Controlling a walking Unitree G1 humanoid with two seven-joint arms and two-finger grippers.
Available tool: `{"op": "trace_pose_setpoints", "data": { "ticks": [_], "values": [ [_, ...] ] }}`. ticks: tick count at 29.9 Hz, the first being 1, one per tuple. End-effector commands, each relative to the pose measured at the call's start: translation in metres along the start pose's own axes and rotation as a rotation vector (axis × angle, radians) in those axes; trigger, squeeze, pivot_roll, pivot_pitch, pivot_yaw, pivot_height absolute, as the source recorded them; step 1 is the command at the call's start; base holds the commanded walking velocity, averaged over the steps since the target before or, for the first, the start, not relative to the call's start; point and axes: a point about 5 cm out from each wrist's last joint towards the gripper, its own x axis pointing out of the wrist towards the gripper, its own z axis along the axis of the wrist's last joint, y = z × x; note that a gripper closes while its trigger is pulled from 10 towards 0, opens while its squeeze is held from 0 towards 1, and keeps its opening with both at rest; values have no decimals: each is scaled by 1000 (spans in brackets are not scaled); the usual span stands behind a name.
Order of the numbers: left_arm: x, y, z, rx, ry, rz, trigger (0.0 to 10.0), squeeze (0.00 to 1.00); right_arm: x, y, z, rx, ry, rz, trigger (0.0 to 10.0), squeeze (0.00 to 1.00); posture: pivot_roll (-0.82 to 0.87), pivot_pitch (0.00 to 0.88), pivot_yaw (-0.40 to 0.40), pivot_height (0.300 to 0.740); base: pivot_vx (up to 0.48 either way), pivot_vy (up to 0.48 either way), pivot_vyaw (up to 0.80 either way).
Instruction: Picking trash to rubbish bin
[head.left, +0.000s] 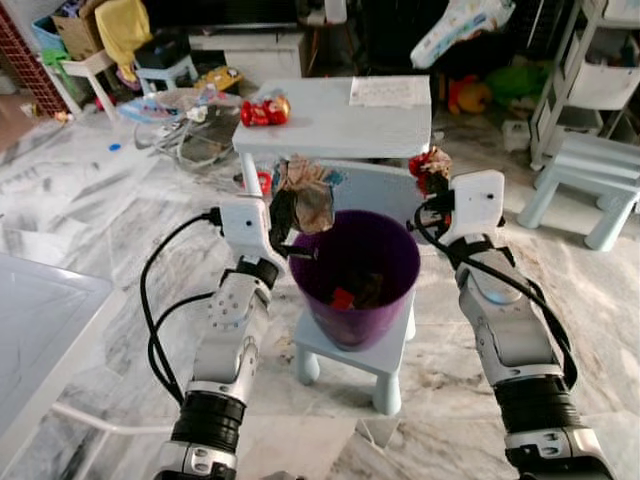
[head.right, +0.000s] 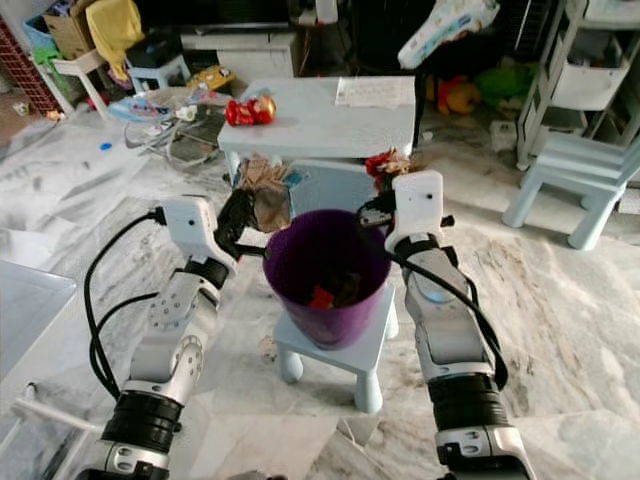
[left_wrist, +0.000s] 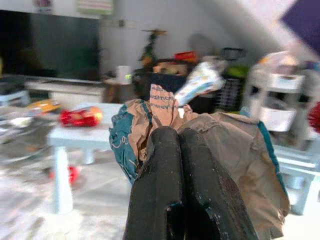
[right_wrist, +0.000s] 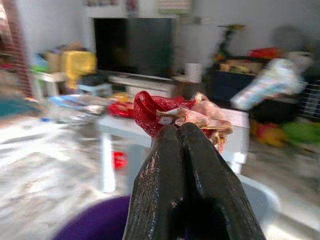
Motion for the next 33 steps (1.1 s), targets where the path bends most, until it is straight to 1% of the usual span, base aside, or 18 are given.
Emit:
{"op": "trace_pose_setpoints", "data": {
  "ticks": [1, 4, 6, 11, 33],
  "values": [
    [1, -4, 2, 10, -2, -12, 0, 0, 0, -6, 4, -16, -15, -10, 10000, 0, -68, 94, 80, 740, 322, 0, 0],
    [0, -5, 1, -1, -7, -15, 0, 0, 0, -5, 4, -16, -14, -10, 10000, 0, -66, 98, 81, 740, 292, 0, 0],
    [-1, -7, 1, -13, -9, -23, 0, 0, 0, -5, 4, -14, -13, -10, 10000, 0, -66, 98, 81, 740, 0, 0, 0],
    [-3, -8, -2, -5, 10, -34, 0, 0, 0, -3, 3, -10, -12, -7, 10000, 0, -64, 100, 80, 740, 0, 0, 0],
    [-4, -12, -2, -7, 14, -58, 0, 0, 0, -3, 3, -10, -11, -3, 10000, 0, -60, 98, 80, 740, 0, 0, 0]
  ]
}}
